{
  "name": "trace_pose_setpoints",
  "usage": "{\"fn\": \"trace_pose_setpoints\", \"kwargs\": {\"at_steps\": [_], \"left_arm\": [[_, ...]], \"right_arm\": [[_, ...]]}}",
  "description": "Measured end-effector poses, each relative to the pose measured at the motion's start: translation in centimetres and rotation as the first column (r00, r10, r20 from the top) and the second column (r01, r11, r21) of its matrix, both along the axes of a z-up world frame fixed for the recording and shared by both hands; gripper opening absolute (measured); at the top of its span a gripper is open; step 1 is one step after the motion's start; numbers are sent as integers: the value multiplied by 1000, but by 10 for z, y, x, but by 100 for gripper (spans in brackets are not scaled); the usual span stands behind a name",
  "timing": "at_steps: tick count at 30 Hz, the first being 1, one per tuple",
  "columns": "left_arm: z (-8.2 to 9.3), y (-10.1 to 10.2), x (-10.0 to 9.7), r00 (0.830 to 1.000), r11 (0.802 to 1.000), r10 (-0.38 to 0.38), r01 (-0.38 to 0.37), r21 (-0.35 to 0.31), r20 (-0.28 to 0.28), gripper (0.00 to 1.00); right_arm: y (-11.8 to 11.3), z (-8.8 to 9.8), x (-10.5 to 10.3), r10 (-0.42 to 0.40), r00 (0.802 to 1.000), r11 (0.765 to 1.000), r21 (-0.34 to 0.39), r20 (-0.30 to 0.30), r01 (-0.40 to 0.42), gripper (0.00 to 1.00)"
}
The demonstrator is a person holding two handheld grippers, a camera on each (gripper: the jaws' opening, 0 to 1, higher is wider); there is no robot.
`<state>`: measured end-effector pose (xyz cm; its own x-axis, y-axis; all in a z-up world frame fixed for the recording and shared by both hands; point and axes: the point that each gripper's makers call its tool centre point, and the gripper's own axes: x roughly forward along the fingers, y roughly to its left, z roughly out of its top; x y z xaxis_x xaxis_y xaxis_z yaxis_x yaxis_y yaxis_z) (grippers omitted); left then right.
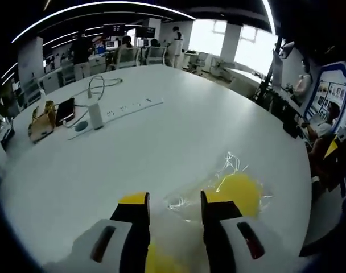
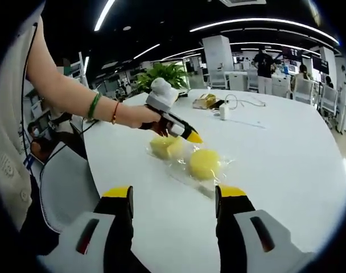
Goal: Compare the silicone blocks by pressing each to a similar depth, holding the contact briefly, and releasing to observe deformation and rebound differences across the visible hardness samples.
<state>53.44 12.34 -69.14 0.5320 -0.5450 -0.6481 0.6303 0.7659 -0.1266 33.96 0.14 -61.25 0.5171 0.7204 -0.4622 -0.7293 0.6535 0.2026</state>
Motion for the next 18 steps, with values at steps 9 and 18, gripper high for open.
{"fn": "trace_pose_setpoints", "kwargs": {"at_steps": [9, 18], "left_arm": [[37, 16, -32, 996, 998, -58, 59, -3, 69, 48], [74, 49, -99, 997, 991, -69, 73, -114, 40, 54]], "right_arm": [[16, 5, -6, -44, 999, 998, 50, -9, 44, 55], [43, 11, -24, -97, 992, 984, 141, -81, 108, 58]]}}
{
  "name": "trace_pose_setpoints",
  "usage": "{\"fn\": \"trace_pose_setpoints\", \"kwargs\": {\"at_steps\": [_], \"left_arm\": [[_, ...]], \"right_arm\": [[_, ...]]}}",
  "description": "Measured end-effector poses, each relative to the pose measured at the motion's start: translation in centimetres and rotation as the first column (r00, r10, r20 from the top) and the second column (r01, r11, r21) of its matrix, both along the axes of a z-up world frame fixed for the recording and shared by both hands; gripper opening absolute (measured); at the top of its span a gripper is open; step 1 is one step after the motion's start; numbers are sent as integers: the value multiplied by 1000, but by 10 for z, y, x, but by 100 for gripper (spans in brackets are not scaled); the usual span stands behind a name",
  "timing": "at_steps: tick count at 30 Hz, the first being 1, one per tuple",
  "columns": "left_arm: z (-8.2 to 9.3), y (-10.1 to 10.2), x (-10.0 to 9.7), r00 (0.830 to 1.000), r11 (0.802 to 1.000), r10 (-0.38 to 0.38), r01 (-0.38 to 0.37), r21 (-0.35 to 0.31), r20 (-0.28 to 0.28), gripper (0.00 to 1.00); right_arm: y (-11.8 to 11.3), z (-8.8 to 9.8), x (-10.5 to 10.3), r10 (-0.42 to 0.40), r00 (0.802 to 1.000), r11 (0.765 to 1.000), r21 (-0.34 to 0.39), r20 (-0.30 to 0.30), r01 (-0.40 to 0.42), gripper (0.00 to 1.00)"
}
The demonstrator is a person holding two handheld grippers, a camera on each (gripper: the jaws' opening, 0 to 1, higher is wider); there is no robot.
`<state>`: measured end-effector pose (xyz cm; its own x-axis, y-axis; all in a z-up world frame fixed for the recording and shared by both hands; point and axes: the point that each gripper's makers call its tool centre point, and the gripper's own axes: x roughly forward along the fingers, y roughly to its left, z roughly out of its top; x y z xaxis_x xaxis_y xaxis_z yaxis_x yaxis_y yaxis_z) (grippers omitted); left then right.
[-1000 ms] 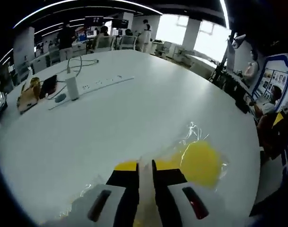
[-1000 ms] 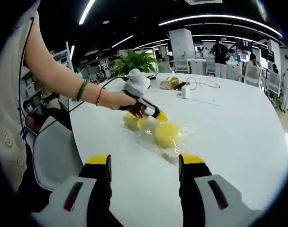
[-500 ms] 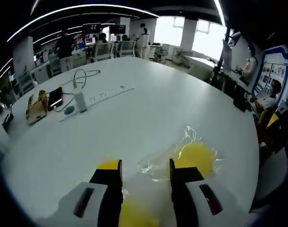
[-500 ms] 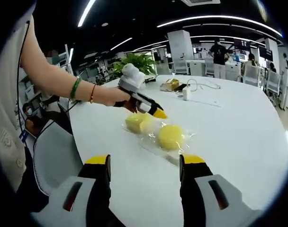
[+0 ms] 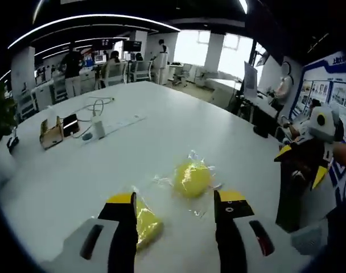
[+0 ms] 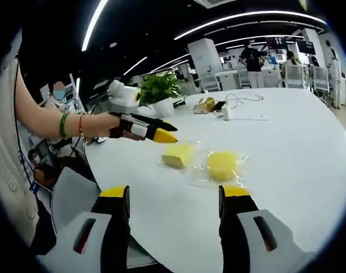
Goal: Compare the silicone blocks by pressing each to a similar depth, holding the contact briefly, and releasing to observe deformation and rebound differences across the visible hardness samples.
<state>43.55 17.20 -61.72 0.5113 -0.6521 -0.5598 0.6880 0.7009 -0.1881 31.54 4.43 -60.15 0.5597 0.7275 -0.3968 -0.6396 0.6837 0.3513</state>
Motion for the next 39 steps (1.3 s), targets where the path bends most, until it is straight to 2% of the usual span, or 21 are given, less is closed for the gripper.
{"fn": "trace_pose_setpoints", "kwargs": {"at_steps": [3, 13, 20, 26, 31, 35, 39], "left_arm": [[10, 16, -22, 1000, 1000, 9, -9, -21, 7, 54], [38, 75, -84, 991, 987, 125, -120, -108, 38, 55], [44, 101, -120, 983, 980, 173, -164, -114, 68, 58], [39, 104, -151, 983, 977, 175, -167, -132, 53, 64], [32, 102, -173, 982, 971, 188, -183, -157, 18, 62], [32, 104, -182, 980, 969, 196, -190, -160, 25, 65], [32, 107, -187, 975, 959, 220, -215, -183, 10, 67]], "right_arm": [[13, 4, -10, 4, 1000, 1000, 8, 5, -4, 58], [41, 11, -37, 34, 999, 999, 20, 19, -35, 59], [50, 9, -50, 46, 999, 999, 4, 19, -46, 58], [48, 3, -61, 30, 999, 1000, -6, 16, -30, 60], [46, 1, -68, -8, 1000, 1000, 20, -3, 8, 60], [42, -1, -71, -32, 999, 999, 15, -3, 32, 59], [40, 0, -74, -44, 999, 999, 28, -7, 44, 59]]}}
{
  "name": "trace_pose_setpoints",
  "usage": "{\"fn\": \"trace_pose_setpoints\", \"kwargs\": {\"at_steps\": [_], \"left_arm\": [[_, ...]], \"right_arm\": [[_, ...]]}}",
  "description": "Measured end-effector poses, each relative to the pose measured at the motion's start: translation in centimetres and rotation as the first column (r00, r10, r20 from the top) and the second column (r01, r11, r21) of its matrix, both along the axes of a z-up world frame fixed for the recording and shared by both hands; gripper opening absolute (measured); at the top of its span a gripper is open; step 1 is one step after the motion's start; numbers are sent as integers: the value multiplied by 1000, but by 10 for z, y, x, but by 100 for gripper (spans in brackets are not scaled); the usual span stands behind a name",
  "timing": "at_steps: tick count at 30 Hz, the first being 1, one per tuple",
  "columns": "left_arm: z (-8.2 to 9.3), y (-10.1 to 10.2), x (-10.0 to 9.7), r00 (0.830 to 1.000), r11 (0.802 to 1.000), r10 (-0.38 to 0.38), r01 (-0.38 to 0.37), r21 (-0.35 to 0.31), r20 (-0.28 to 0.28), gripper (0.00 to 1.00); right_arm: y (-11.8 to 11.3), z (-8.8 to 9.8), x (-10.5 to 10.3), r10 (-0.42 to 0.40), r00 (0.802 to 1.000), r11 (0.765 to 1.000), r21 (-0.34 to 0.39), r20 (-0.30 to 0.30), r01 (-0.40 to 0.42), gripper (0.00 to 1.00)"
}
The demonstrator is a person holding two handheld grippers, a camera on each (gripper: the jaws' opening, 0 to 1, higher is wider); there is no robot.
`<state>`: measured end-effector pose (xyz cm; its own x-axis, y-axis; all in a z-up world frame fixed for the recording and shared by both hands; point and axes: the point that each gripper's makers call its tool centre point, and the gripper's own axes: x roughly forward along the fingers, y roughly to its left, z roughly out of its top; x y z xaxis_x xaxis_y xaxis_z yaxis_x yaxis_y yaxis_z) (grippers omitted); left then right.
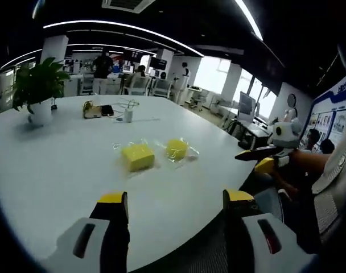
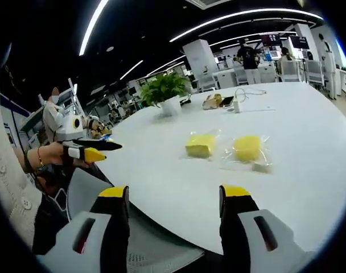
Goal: Compare the silicone blocks by pressing each to a similar depth, holding the contact briefly, and releasing to observe deformation and rebound differences across the visible hardness samples.
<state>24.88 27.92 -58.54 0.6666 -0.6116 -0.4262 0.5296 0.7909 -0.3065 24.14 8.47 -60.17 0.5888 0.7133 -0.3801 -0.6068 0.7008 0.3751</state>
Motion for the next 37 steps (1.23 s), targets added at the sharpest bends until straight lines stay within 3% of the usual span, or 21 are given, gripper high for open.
{"fn": "trace_pose_setpoints", "kwargs": {"at_steps": [17, 37], "left_arm": [[-10, -4, -7, 999, 999, 40, -40, -1, -21, 67], [-3, -17, -3, 999, 999, 31, -32, 7, 9, 66]], "right_arm": [[-15, 5, 3, -27, 1000, 1000, 6, 11, 27, 58], [-22, 3, 2, -16, 1000, 1000, -2, 19, 16, 59]]}}
